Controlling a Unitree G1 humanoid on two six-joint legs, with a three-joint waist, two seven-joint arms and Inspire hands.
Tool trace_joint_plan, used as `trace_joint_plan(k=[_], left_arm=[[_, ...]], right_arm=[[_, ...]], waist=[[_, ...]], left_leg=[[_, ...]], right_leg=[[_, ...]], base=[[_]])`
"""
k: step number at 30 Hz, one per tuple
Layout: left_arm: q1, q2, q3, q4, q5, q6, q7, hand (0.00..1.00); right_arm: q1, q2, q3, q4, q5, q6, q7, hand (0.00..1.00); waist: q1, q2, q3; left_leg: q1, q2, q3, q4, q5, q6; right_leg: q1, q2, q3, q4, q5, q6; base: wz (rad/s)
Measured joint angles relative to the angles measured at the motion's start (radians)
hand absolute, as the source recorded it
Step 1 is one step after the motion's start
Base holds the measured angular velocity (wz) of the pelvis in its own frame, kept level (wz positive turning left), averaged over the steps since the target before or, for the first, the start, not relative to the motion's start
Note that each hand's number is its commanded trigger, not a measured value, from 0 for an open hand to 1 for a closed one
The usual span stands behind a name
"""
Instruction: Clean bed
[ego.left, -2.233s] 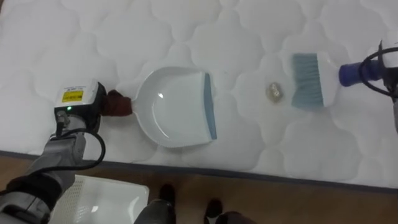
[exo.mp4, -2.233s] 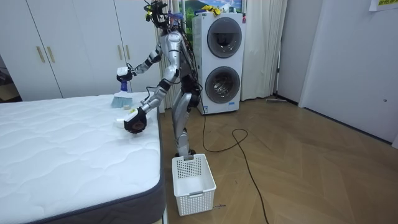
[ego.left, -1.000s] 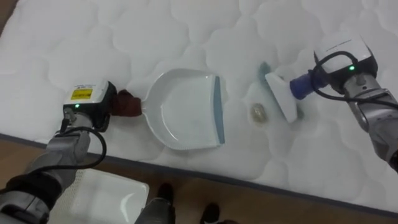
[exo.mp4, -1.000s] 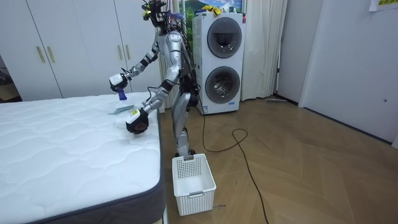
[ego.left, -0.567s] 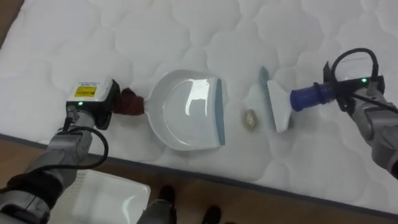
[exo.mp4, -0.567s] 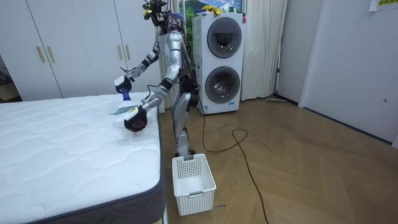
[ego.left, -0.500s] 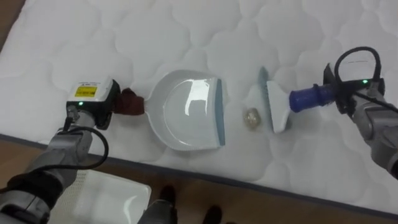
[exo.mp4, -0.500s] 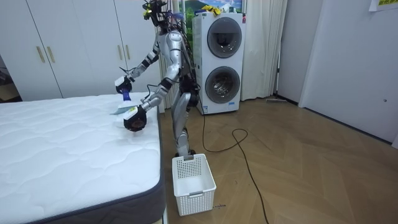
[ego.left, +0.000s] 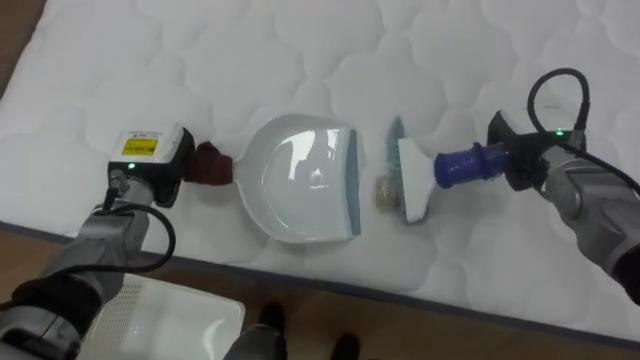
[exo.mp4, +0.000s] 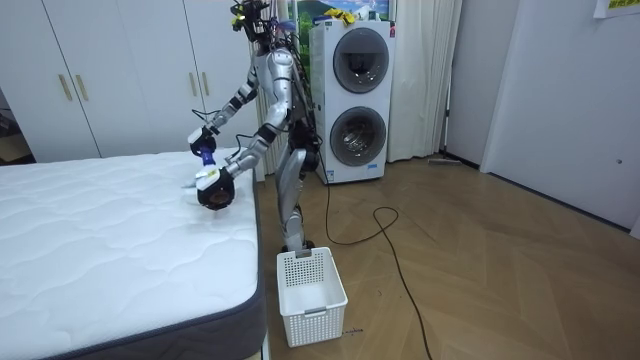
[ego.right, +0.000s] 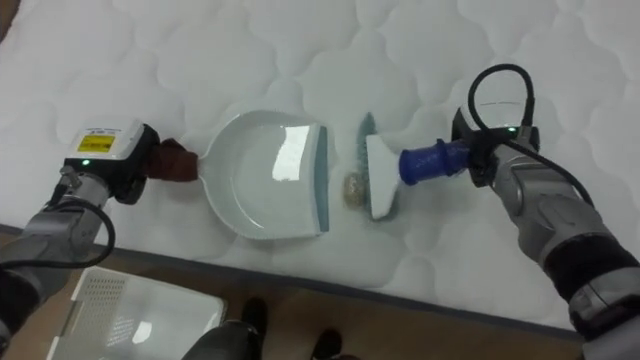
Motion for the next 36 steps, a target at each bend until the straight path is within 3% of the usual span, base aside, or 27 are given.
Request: trace_joint_plan(k=[7,18,26,36], left_arm=[[0.0,0.0,0.012,0.0,0.002,-0.004,-0.001,1.0],[0.002,0.0,0.014,0.003,0.001,-0.01,-0.001,1.0],[0.019,-0.004,0.014,0.013,0.0,-0.007,0.002,1.0],[0.023,-0.009,0.016,0.016,0.002,-0.005,0.005,1.0]], right_arm=[[0.065,0.006,-0.04,-0.072,0.058,-0.012,0.057,1.0],[0.066,0.006,-0.044,-0.095,0.102,-0.039,0.116,1.0],[0.078,0.011,-0.041,-0.087,0.181,-0.039,0.12,1.0],[0.078,0.047,-0.056,-0.081,0.17,-0.041,0.106,1.0]], waist=[[-0.004,0.0,-0.0002],[-0.004,0.001,-0.001],[-0.002,0.002,-0.0016],[-0.001,0.007,-0.0028]], left_leg=[[-0.011,0.0,0.001,0.003,0.0,0.001],[-0.015,0.0,0.001,0.009,0.0,0.001],[-0.013,0.0,0.001,0.009,0.0,0.001],[-0.016,0.0,-0.001,0.009,0.0,0.001]], right_leg=[[-0.009,-0.001,0.0,0.0,-0.001,0.001],[-0.019,-0.003,0.005,0.017,-0.003,0.002],[-0.018,-0.003,0.005,0.017,-0.002,0.002],[-0.02,-0.002,0.004,0.016,-0.002,0.002]], base=[[0.0],[0.0],[0.0],[0.0]])
